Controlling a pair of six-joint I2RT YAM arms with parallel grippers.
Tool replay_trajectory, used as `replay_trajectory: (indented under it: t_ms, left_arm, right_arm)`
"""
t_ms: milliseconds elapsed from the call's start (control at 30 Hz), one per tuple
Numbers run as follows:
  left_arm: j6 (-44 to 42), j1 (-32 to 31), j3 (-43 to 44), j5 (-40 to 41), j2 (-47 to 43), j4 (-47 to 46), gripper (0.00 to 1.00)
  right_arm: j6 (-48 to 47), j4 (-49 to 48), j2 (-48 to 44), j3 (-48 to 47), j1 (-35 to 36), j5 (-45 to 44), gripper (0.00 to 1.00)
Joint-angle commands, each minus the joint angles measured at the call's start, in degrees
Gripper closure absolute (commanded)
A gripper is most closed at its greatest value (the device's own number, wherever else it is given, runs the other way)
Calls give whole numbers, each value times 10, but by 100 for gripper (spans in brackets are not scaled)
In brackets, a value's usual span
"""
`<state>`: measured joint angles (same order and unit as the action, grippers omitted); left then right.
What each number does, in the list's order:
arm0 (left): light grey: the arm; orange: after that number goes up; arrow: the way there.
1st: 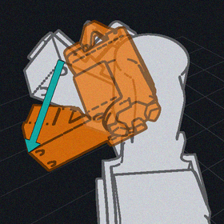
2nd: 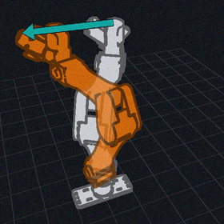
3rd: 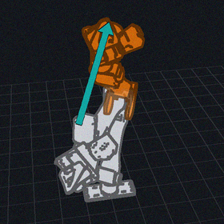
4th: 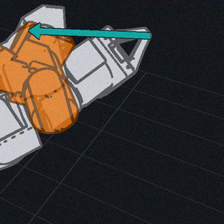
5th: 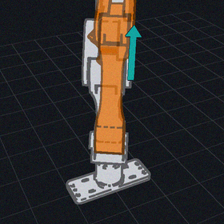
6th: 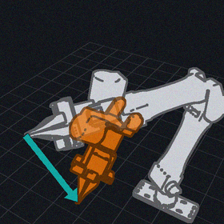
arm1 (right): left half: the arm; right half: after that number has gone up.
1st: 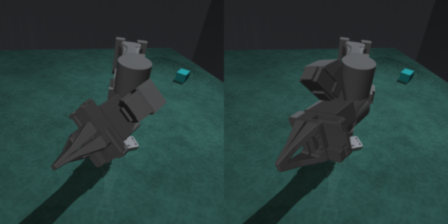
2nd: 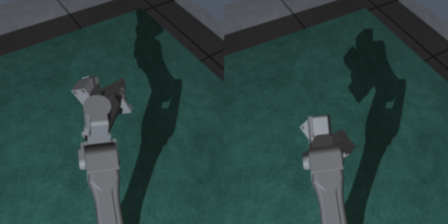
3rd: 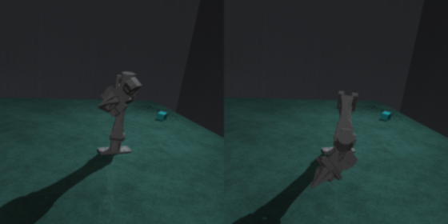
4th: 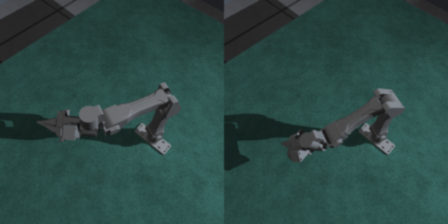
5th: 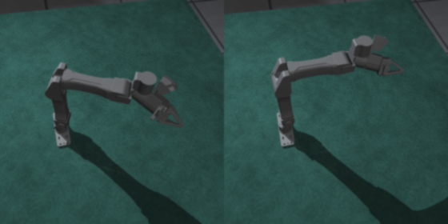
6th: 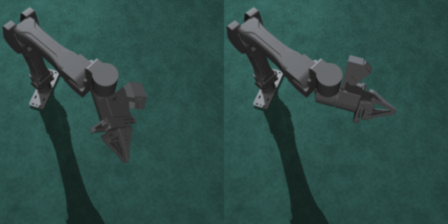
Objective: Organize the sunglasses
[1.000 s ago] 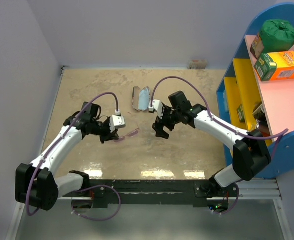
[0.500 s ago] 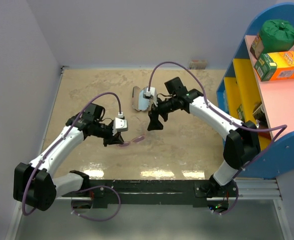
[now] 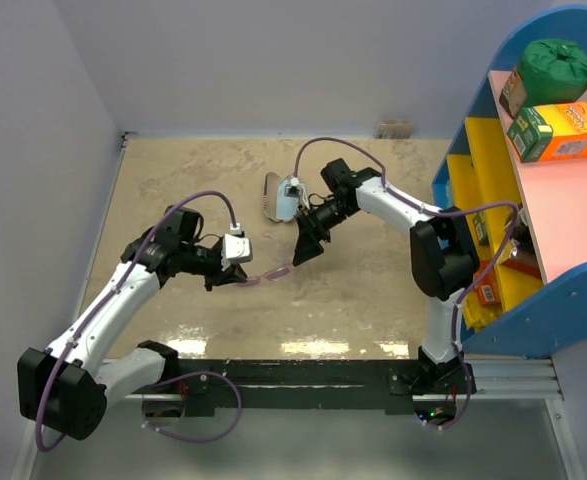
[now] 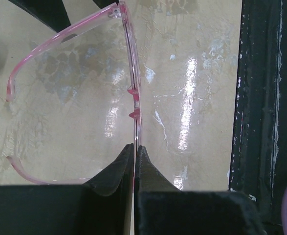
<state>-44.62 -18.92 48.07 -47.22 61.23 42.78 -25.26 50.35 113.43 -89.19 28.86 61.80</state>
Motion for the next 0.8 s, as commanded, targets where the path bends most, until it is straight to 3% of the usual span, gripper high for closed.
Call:
replay_trajectory:
  t_ms: [0, 400, 767]
  left_arm:
    - [13, -5, -1, -8, -14, -46, 100]
    - [26, -13, -18, 9, -10, -71, 100]
    - [30, -16, -22, 10, -10, -74, 100]
  right_arm:
    - [-19, 47, -11, -33, 2, 86, 14]
    - [-48, 72, -18, -39, 3, 138, 14]
    - [-54, 79, 16, -51, 32, 110, 17]
